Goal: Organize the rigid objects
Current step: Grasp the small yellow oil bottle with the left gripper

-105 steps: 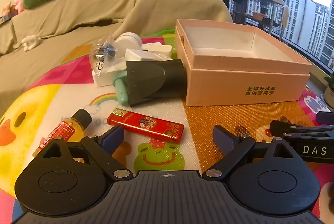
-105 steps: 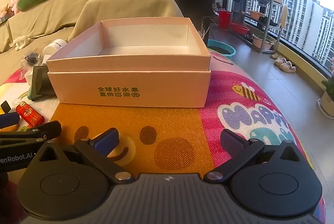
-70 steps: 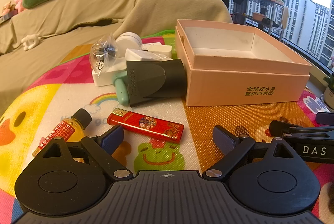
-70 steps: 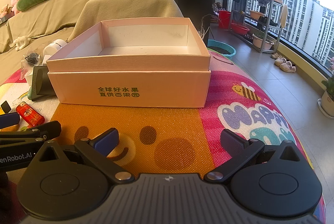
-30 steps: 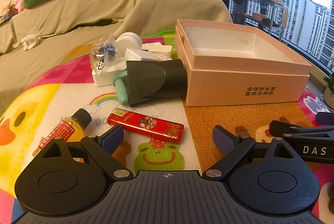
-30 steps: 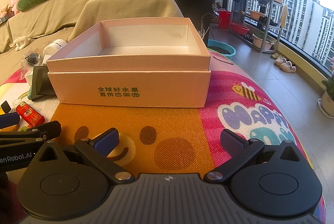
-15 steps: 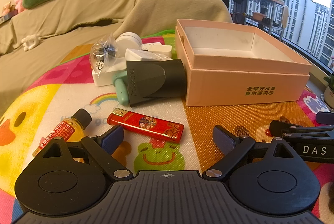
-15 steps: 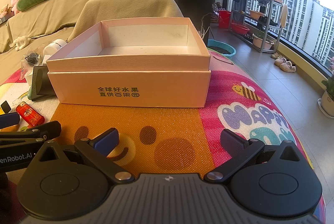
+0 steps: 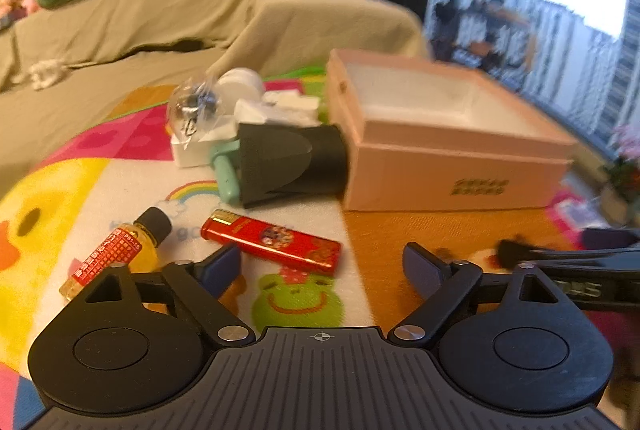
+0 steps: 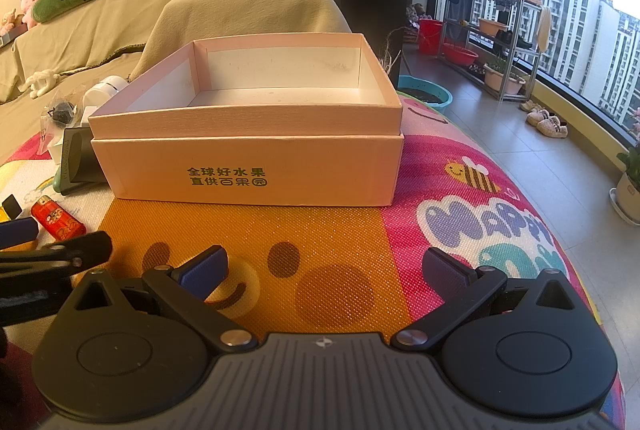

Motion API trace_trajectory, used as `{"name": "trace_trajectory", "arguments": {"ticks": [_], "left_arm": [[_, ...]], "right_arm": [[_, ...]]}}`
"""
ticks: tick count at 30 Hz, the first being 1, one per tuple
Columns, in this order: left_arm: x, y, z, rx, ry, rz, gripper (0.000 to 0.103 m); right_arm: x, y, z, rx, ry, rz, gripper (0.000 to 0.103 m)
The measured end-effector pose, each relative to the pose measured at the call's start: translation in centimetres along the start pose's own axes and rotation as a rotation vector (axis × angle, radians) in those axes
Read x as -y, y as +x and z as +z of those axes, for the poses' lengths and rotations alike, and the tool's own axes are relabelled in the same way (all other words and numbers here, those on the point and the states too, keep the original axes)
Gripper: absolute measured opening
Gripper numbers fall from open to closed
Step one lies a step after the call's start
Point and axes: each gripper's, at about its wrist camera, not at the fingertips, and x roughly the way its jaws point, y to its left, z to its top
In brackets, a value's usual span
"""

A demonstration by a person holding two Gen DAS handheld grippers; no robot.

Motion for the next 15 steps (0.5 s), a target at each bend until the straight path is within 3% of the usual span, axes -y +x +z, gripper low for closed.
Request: {"name": "trace_trajectory", "arguments": {"ticks": [3, 7, 15], "left_arm": [[0.1, -2.6, -0.4, 0.062, 0.107, -0.052, 0.090], [-1.4, -5.3, -1.1, 0.084, 0.250, -0.018, 0.090], [-7.7, -4.8, 1.6, 0.024, 0.101, 0.034, 0.087]], "right_arm": [[0.0, 0.1, -0.2, -0.002, -0.004, 0.004, 0.103], [0.3, 0.2, 0.3, -0.023, -0.023, 0.031, 0.103], [0.8, -0.2, 0.7, -0.062, -0.068, 0.070, 0.103]]}}
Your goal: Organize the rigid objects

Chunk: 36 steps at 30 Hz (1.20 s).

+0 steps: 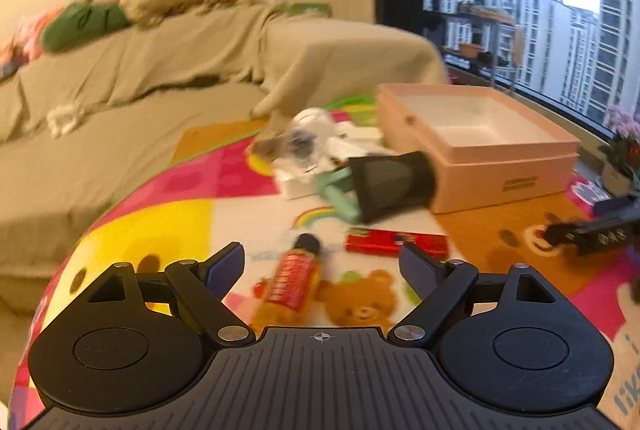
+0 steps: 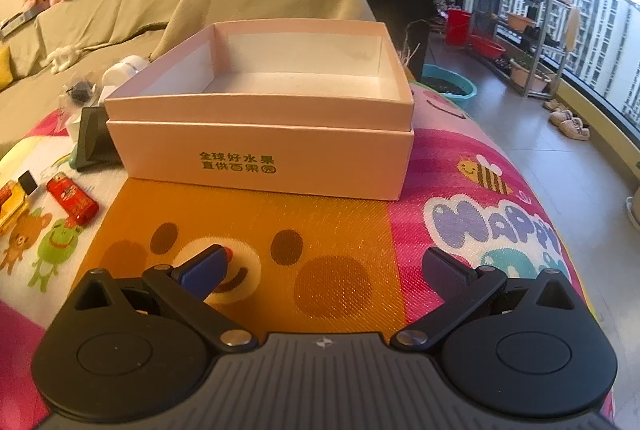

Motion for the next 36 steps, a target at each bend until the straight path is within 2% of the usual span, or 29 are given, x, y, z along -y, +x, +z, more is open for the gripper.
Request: {"name": "trace_trajectory", "arguments": {"ticks": [1, 7, 8, 9, 10, 15, 17, 21, 24, 25, 28, 32, 33, 36], "left_arm": [[-0.5, 0.3, 0.0, -0.019, -0.014, -0.010, 0.085], [-1.8, 3.0, -0.6, -0.126, -0.075, -0.057, 0.061], [-1.7, 3.0, -0.8, -0.118, -0.077, -0.055, 0.054], [-1.7, 2.9, -0.9, -0.103, -0.075, -0.050, 0.040], [-1.7, 2.7, -1.1, -0.090, -0.077, -0.047, 0.032], [-2.1, 1.4, -2.7, -0.044, -0.151, -0.115, 0.032], [-2.5, 1.0, -2.9, -0.033, -0.166, -0.108, 0.032], [-3.7, 0.8, -3.0, -0.034, -0.173, -0.068, 0.032], [-4.6, 0.7, -3.2, -0.028, -0.212, -0.094, 0.032], [-4.8, 0.7, -3.3, -0.030, -0.245, -0.073, 0.032], [-4.7, 0.7, -3.3, -0.026, -0.247, -0.072, 0.032], [-5.0, 0.6, -3.5, -0.017, -0.275, -0.074, 0.032], [-5.1, 0.6, -3.5, -0.014, -0.289, -0.069, 0.032], [-5.7, 0.5, -3.7, -0.005, -0.331, -0.069, 0.032]], "right_arm": [[0.1, -0.1, 0.0, -0.005, -0.007, 0.007, 0.103], [0.3, -0.3, -0.1, -0.029, -0.024, 0.030, 0.103], [0.3, -0.3, 0.0, -0.035, -0.028, 0.030, 0.103], [0.2, -0.2, 0.1, -0.041, -0.030, 0.028, 0.103], [0.2, -0.2, 0.2, -0.045, -0.026, 0.021, 0.103], [-0.9, -0.2, 0.5, -0.030, -0.051, 0.018, 0.103], [-2.9, -0.6, 0.7, -0.026, -0.113, 0.081, 0.101], [-8.8, -2.2, 0.5, 0.062, -0.248, 0.207, 0.100], [-12.9, -2.0, 0.9, 0.084, -0.343, 0.242, 0.085], [-13.5, -1.6, 1.2, 0.079, -0.346, 0.245, 0.082], [-14.0, -0.6, 2.0, 0.072, -0.347, 0.199, 0.081], [-13.8, -0.2, 1.0, 0.169, -0.417, -0.064, 0.081], [-13.4, -0.2, 1.0, 0.170, -0.393, -0.077, 0.081], [-12.5, -0.7, 1.7, 0.130, -0.254, 0.054, 0.089]]}}
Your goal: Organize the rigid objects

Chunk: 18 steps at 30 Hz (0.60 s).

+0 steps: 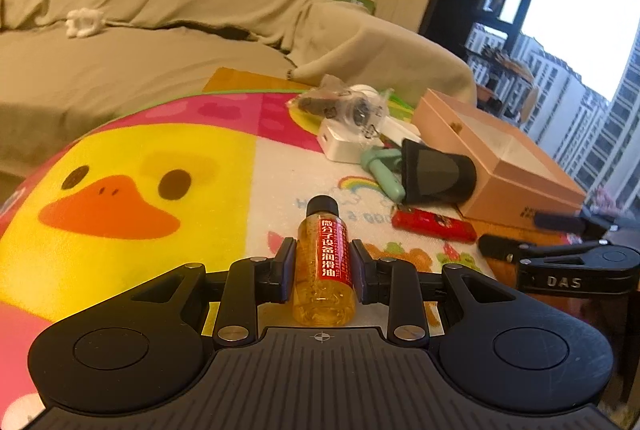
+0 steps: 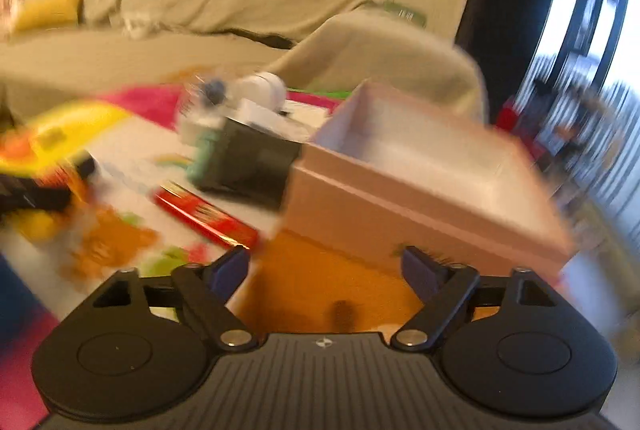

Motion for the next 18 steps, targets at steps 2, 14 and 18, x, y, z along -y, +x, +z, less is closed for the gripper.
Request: {"name": "trace_trajectory", "arguments": {"ticks": [2, 14, 18], "left_arm": [[-0.4, -0.2, 0.0, 0.006, -0.023, -0.002, 0.032], [-1.3, -0.4, 0.0, 0.015, -0.079, -0.013, 0.032], [-0.8, -0.4, 0.0, 0.010, -0.054, 0.007, 0.032]], "right_arm": [[-0.2, 0.2, 0.6, -0.029, 0.096, 0.091, 0.096], [-4.9, 4.7, 3.1, -0.120, 0.179, 0.080, 0.091], [-3.7, 3.8, 3.0, -0.112, 0.155, 0.101, 0.083]]}}
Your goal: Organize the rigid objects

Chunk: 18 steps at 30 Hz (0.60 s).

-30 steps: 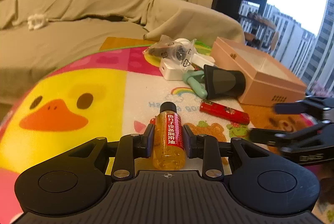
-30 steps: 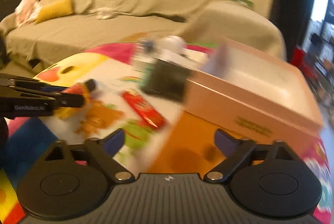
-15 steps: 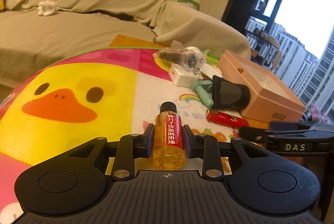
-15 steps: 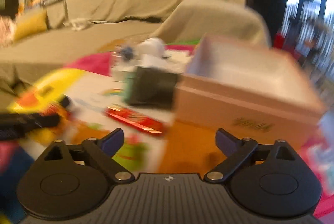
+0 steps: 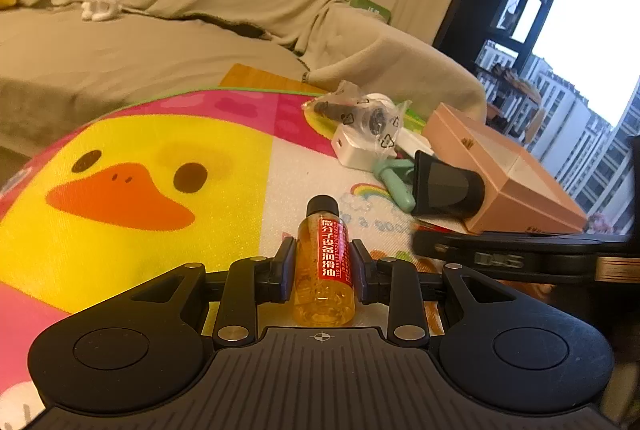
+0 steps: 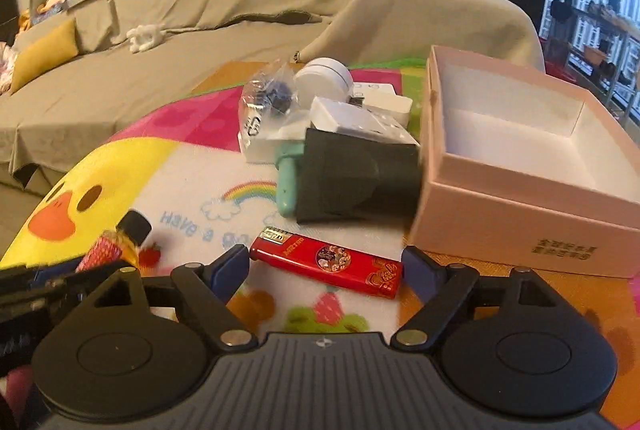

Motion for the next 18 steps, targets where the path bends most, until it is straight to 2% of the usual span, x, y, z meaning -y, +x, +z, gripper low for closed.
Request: {"name": "trace_trajectory", "arguments": {"ticks": [3, 5, 7, 12, 15, 18], "left_arm": [[1.0, 0.1, 0.0, -0.006, 0.050, 0.030, 0.032], [1.8, 0.1, -0.2, -0.018, 0.085, 0.024, 0.032], [3.1, 0.0, -0.5, -0.045, 0.108, -0.032, 0.032], [8.9, 0.1, 0.1, -0.082, 0.177, -0.196, 0.032], [13.6, 0.4, 2.5, -0.039, 0.247, -0.261, 0.032], [18.6, 1.2, 5.4, 0.069, 0.354, -0.270, 0.032]], "right_arm": [[1.9, -2.2, -0.9, 0.006, 0.000, 0.053, 0.083], [3.3, -4.2, -1.9, 0.025, -0.013, 0.068, 0.083], [4.9, -6.5, -3.0, 0.067, -0.031, 0.053, 0.083], [7.9, -12.0, -6.3, 0.227, -0.142, -0.069, 0.083], [9.8, -14.2, -7.2, 0.271, -0.130, -0.076, 0.083], [11.3, -15.9, -8.4, 0.329, -0.119, -0.073, 0.083]]}}
